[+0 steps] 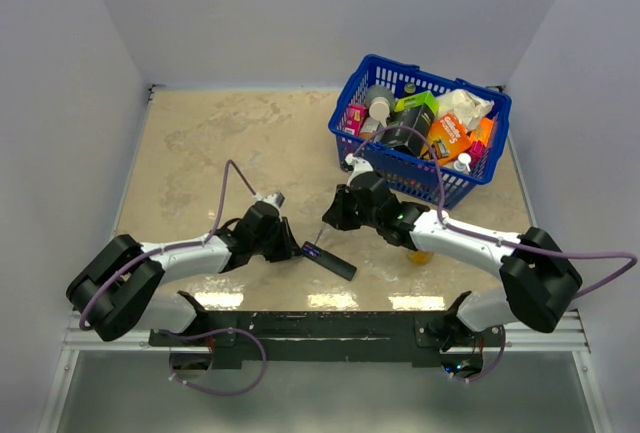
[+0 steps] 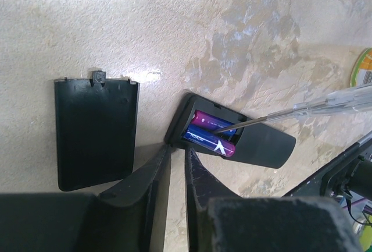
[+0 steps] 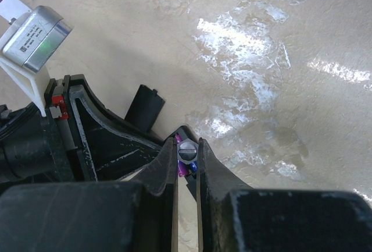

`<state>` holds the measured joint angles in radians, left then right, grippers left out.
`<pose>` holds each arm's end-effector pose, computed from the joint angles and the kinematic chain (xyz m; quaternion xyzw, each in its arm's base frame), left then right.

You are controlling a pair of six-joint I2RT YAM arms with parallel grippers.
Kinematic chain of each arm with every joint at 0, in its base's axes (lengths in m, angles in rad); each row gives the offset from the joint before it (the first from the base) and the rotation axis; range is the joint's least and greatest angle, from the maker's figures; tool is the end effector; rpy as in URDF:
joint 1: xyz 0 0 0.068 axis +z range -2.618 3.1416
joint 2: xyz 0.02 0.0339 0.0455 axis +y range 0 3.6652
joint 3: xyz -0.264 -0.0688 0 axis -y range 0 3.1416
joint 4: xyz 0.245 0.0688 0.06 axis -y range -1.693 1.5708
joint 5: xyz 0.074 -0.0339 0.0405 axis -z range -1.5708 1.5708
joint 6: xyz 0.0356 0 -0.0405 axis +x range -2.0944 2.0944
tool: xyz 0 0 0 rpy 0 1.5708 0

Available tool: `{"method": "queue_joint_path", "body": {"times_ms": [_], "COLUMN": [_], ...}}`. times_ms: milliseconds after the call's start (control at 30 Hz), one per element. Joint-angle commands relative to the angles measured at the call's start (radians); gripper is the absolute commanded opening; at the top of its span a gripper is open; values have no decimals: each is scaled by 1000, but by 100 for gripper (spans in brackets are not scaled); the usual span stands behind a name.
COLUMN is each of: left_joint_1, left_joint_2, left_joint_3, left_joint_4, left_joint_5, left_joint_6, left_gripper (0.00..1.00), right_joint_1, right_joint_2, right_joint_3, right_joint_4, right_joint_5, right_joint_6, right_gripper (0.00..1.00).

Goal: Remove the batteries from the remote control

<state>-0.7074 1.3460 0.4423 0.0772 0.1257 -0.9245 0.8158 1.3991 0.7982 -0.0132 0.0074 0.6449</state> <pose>0.1749 -0.1554 0.1351 -0.0780 0.9267 -0.3044 0.2060 0.2061 0.2186 0.2214 -0.0741 0.8847 0.3046 0.3451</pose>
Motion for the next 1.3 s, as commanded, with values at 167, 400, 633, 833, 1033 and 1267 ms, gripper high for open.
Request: {"method": "queue_joint_path", "body": {"times_ms": [167, 400, 633, 833, 1033, 1267], "left_joint_1": [-3, -3, -3, -1, -1, 23], "left_joint_2": [2, 33, 22, -13, -18, -22], "left_joint_3": [76, 105, 102, 125, 174, 300], "left_joint_4": [-71, -76, -112, -175, -227, -356], "left_joint_5": [-61, -54, -72, -119, -121, -170], "left_joint_6": [32, 41, 36, 39, 58, 113], "left_gripper": [21, 20, 20, 20, 20, 21], "right_joint_1": [-33, -35, -35, -37, -35, -35], "right_joint_2": [-52, -77, -58, -17, -3, 1], "right_joint_3": [-14, -24, -40, -8, 33, 59], "right_joint_4": [9, 33, 52, 52, 44, 36], "right_joint_5": [-99, -124, -121, -98, -109, -113], "right_joint_6": [24, 48, 52, 36, 41, 47], "right_gripper": [0, 0, 0, 0, 0, 0]}}
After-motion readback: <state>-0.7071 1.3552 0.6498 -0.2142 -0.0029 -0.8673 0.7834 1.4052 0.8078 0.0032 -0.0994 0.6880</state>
